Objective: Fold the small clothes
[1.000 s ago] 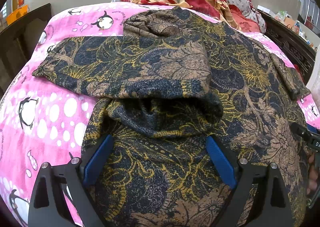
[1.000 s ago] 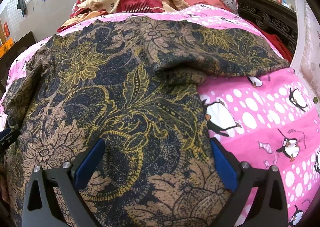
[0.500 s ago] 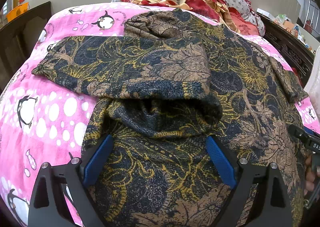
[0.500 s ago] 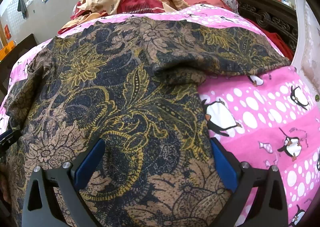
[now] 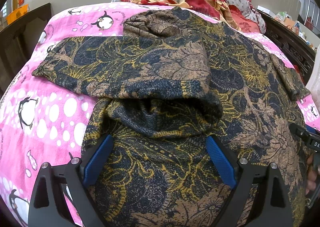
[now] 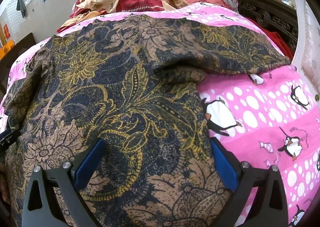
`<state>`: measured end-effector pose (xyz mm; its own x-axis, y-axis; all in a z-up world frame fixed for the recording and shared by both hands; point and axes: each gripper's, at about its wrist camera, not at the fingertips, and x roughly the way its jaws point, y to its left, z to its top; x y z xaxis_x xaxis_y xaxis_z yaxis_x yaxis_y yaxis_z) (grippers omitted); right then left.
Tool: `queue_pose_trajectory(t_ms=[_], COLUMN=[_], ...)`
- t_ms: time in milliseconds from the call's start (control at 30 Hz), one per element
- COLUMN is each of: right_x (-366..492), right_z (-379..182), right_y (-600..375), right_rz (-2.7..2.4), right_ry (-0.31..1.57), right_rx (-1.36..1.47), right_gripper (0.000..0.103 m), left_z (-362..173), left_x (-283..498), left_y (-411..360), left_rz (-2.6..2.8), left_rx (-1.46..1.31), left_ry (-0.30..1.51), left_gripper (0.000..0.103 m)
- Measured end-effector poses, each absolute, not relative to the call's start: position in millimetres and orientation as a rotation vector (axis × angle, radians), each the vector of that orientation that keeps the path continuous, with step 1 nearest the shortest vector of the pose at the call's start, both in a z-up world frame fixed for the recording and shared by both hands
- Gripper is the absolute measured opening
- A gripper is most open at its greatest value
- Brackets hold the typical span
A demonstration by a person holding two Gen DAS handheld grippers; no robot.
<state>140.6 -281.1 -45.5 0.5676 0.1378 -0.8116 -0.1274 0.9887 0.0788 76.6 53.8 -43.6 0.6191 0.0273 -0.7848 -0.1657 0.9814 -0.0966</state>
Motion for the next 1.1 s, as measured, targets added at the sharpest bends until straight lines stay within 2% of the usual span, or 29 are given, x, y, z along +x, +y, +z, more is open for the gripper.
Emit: queue_pose_trajectory(t_ms=[1100], right_x=[142.4], right_z=[-46.5], right_y=[-271.6], right_rz=[0.123], right_ry=[0.962], right_rx=[-0.046], right_gripper=[0.103], left_z=[-44.2], left_x=[88.5], left_y=[40.7], left_rz=[0.133], left_rx=[-0.116], left_ry=[0.930], left_gripper=[0.081])
